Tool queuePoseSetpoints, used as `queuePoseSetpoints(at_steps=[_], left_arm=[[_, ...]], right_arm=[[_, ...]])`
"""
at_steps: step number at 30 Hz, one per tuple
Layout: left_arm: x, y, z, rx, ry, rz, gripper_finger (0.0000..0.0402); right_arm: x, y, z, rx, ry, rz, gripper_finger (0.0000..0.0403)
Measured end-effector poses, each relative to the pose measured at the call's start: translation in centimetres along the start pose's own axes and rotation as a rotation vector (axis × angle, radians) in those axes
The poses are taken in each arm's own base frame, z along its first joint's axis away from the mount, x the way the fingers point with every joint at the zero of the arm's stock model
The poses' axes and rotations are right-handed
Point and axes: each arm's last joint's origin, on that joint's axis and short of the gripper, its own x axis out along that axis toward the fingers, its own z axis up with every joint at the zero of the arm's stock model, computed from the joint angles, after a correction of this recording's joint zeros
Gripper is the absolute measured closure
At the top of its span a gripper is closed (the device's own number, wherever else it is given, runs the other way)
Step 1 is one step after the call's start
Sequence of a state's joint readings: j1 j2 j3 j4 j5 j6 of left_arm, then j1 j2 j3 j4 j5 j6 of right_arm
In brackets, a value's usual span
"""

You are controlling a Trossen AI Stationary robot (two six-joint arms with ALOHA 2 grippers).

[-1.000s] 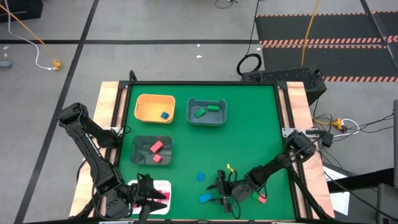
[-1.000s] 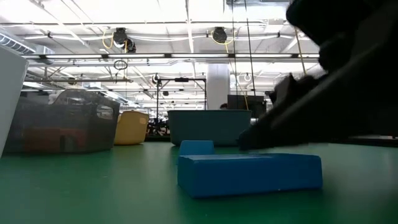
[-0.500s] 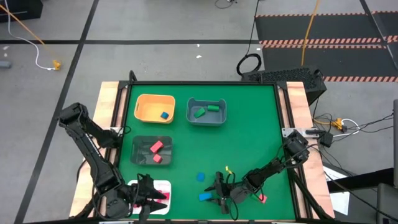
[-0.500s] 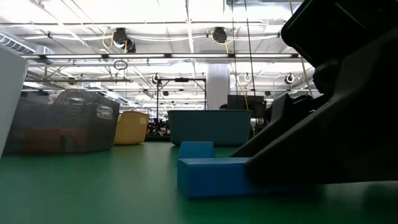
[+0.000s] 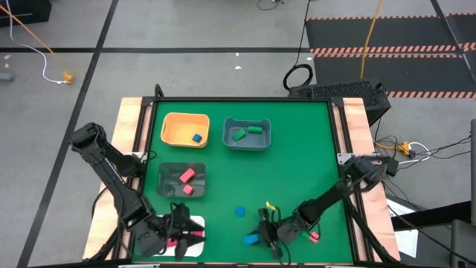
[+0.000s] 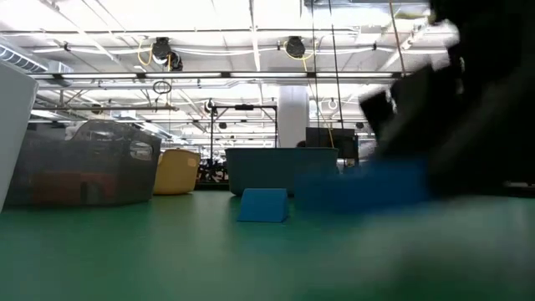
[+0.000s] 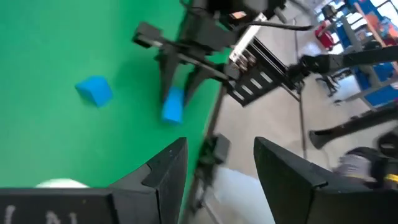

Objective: Sort & place blocks by color
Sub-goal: Put the blue rectangular block into the yellow bin

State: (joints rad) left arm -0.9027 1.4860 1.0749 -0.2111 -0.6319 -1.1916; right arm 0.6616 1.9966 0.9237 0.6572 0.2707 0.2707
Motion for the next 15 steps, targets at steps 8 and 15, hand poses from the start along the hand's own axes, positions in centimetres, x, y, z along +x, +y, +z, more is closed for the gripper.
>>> queuePoseSetpoints(at_steps=[8,15], left_arm=[[2.3,1.9,4.1,0.128,-0.092,0.102,0.0215],[1.6,3.4,9.0,0.246,-0.195,0.158,0.0215]], right_arm=[[-6.2,-2.1,6.4,-0.192,0.053,-0.095,0.029],[-11.5,-4.8,9.7,-0.367,0.08,-0.287,0.029]])
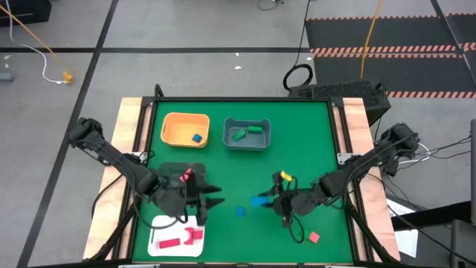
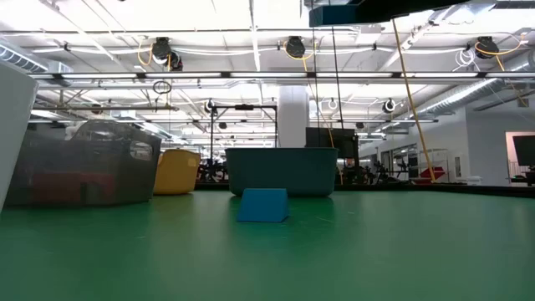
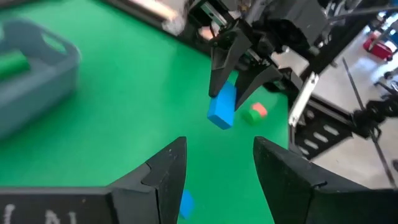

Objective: Sort & place blocks by color
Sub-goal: Put the blue rectangular block into the yellow bin

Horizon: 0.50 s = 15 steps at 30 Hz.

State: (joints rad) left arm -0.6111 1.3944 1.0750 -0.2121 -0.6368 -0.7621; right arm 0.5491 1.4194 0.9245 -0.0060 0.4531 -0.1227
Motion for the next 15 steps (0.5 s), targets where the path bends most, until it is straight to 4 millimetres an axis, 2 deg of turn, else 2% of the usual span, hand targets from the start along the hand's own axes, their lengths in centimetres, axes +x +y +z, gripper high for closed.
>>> queuePoseSetpoints(at_steps=[6,11,15], left_arm=[[-0.7,1.7,2.3,0.032,-0.029,0.025,0.0215],[-1.1,2.0,2.4,0.012,-0.007,0.021,0.0215],[-1.0,2.3,2.7,0.081,-0.013,0.038,0.0215]], right_arm=[[-1.2,-2.6,-0.6,0.021,0.024,-0.098,0.029],[-1.5,-2.8,-1.9,0.056,0.045,-0.11,0.029],[-1.4,-2.9,-2.9,0.017,0.086,-0.213,0.029]])
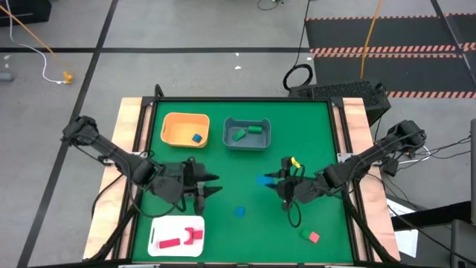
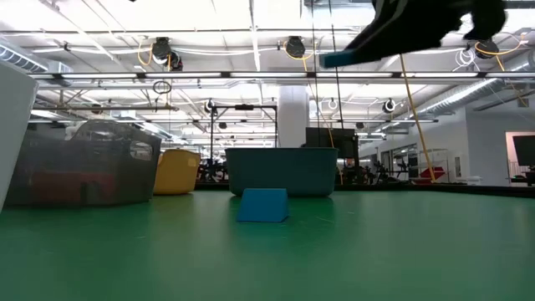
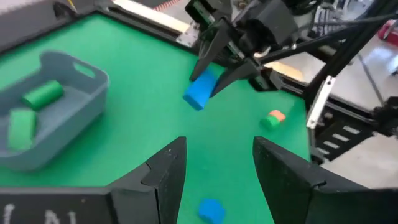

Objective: Sort & place blocks by color
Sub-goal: Put the blue rectangular block into the yellow bin

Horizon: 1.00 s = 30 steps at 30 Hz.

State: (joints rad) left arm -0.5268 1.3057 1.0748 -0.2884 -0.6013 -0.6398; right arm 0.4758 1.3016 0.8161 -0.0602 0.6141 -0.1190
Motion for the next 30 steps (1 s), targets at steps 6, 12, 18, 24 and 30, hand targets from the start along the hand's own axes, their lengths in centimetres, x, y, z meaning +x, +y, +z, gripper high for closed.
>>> queuePoseSetpoints(at_steps=[6,12,18,24,30], left_arm=[[0.1,1.9,1.6,0.088,-0.031,0.06,0.0215],[-1.5,5.1,3.2,0.086,-0.019,0.165,0.0215],[-3.5,8.2,4.5,0.067,-0.024,0.285,0.0215],[-5.9,11.1,6.1,0.136,-0.105,0.47,0.0215],[-8.7,13.8,7.8,0.291,-0.199,0.76,0.0215]], right_arm=[[1.1,-1.6,-0.5,0.014,0.002,-0.107,0.029],[2.6,-4.9,-0.9,0.098,0.025,-0.237,0.029],[3.8,-8.4,-2.1,0.13,0.095,-0.348,0.029],[4.6,-12.2,-3.3,0.108,0.158,-0.467,0.029],[5.0,-16.3,-4.8,0.209,0.129,-0.503,0.029]])
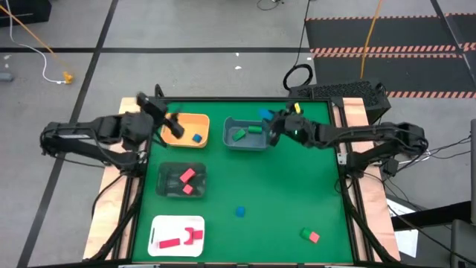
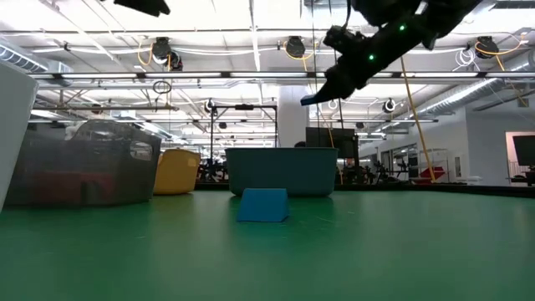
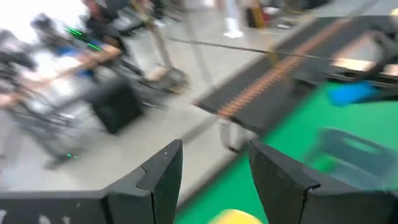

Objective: Sort & place blocks by color
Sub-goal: Put the blue rectangular block into the yellow bin

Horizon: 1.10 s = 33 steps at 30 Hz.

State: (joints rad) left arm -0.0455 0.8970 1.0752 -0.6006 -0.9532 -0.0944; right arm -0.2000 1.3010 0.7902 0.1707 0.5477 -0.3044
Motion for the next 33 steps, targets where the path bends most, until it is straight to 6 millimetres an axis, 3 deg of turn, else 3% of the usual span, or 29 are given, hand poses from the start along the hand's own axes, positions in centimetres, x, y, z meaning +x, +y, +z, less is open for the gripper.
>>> queuePoseSetpoints(at_steps=[10,15,18,22,28,33], left_arm=[[-0.6,3.6,3.1,0.007,-0.206,0.181,0.0215],[-0.1,3.8,2.5,-0.074,-0.169,0.177,0.0215],[0.4,3.1,1.4,-0.057,-0.094,0.032,0.0215],[1.8,0.9,-0.5,-0.01,-0.002,-0.137,0.0215],[4.8,-2.7,-4.1,0.039,0.108,-0.255,0.0215],[6.3,-4.6,-5.1,-0.251,0.183,-0.259,0.0215]], right_arm=[[2.2,-4.0,-0.4,0.424,-0.123,0.258,0.029],[2.3,-5.0,0.0,0.494,-0.198,0.309,0.029],[2.4,-5.0,-0.1,0.439,-0.206,0.33,0.029],[2.7,-4.0,-0.2,0.331,-0.222,0.411,0.029],[2.8,-0.5,0.3,0.066,-0.29,0.496,0.029],[1.9,1.6,1.2,-0.001,-0.333,0.471,0.029]])
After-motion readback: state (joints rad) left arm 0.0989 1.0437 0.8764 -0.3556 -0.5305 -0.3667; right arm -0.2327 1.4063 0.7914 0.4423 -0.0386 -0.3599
